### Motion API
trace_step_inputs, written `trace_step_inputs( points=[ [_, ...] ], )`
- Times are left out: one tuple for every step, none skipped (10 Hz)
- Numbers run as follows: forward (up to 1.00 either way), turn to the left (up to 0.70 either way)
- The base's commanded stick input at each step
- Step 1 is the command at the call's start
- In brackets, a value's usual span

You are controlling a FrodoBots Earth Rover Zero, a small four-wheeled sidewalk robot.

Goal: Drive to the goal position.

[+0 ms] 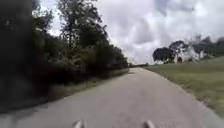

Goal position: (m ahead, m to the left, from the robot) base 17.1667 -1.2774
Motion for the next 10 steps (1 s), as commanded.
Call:
trace_step_inputs(
  points=[
    [0.7, -0.04],
    [0.7, 0.0],
    [0.7, 0.0],
    [0.7, 0.0],
    [0.7, 0.0],
    [0.7, 0.0],
    [0.7, 0.0],
    [0.7, 0.0],
    [0.7, 0.0],
    [0.7, 0.0]
  ],
)
